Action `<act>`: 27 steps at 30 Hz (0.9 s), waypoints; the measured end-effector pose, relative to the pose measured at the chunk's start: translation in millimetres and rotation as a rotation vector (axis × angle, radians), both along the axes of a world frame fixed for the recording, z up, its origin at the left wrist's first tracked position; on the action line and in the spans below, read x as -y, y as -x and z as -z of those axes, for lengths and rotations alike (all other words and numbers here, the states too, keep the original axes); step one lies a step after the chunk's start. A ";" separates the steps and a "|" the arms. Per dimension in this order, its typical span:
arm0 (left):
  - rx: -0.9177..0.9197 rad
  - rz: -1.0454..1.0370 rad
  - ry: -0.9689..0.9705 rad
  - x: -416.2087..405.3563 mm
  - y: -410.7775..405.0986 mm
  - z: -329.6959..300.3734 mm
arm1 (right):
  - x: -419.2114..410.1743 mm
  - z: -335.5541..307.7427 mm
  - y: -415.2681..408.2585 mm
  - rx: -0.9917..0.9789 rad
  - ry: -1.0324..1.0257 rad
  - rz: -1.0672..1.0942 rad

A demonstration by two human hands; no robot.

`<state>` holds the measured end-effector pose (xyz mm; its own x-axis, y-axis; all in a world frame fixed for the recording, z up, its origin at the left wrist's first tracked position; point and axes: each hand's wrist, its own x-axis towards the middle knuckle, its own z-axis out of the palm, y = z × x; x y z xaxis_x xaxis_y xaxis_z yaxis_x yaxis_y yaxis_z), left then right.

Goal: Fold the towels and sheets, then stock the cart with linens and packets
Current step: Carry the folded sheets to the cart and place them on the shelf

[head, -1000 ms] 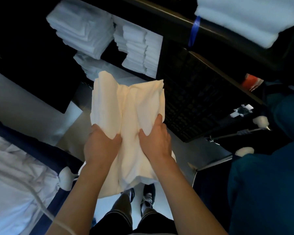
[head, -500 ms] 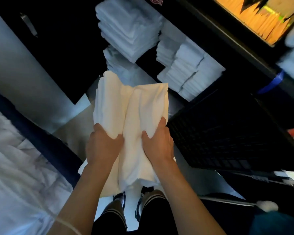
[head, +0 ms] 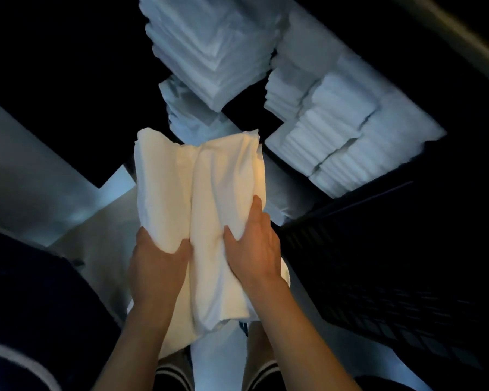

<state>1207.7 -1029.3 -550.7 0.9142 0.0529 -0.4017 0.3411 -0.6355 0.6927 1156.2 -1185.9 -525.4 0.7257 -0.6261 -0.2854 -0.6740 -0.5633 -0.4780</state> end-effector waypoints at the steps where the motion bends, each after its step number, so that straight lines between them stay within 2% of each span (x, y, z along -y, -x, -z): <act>1: 0.005 -0.020 0.012 6.0 -2.9 17.7 | 7.1 17.4 -5.5 0.002 -0.003 -0.016; 8: 0.038 -0.102 -0.015 45.2 -23.5 139.8 | 51.3 136.0 -43.2 0.033 0.028 -0.117; 15: 0.125 -0.133 0.078 105.1 -59.7 219.6 | 116.9 209.0 -81.5 0.169 0.137 -0.138; 19: 0.230 -0.033 0.147 153.8 -93.0 253.2 | 166.6 245.4 -96.8 0.250 0.152 -0.006; 23: 0.276 0.199 0.164 206.7 -126.8 278.3 | 198.2 285.2 -86.8 0.299 0.206 0.252; 27: 0.404 0.337 0.063 229.6 -144.5 297.7 | 209.8 312.5 -82.4 0.333 0.143 0.375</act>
